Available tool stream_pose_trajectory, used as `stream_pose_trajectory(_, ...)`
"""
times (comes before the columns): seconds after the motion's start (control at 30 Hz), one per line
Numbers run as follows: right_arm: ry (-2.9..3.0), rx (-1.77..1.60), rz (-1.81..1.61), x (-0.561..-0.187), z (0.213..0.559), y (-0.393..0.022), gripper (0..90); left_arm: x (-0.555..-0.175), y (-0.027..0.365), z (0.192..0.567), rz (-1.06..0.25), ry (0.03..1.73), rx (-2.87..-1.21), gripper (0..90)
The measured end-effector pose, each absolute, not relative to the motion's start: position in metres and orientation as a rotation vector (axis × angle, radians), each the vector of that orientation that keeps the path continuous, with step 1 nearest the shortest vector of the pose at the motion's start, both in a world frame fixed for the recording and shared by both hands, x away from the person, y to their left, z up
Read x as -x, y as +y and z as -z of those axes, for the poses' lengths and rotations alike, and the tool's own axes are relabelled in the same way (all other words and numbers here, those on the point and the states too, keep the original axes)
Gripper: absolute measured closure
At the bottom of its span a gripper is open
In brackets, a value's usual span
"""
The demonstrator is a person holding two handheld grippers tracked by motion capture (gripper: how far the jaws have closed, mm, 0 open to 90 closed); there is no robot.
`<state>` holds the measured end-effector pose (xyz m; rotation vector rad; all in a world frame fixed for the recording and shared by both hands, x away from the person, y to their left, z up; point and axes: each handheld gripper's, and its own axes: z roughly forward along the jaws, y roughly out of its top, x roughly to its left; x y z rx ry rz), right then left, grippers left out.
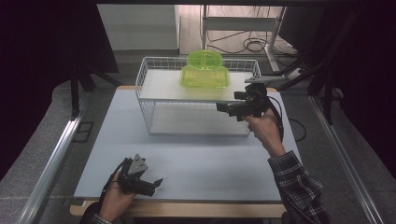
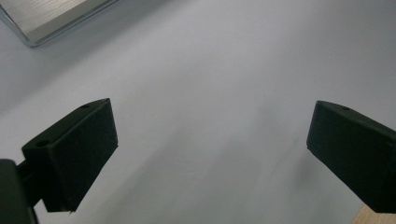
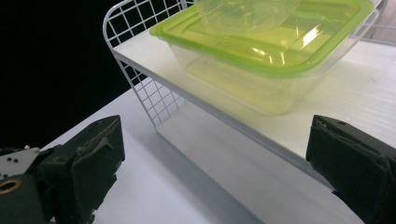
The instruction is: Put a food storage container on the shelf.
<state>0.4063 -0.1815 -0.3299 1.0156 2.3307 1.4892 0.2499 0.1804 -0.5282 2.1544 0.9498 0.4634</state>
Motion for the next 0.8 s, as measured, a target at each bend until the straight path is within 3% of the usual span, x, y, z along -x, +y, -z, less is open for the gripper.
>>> stream_pose_trajectory(0.8, 2.339, -0.996, -1.455, -0.39, 0.362, -0.188, 4.6, -0.25, 0.18, 0.528, -0.456, 0.944, -2.147, 1.6)
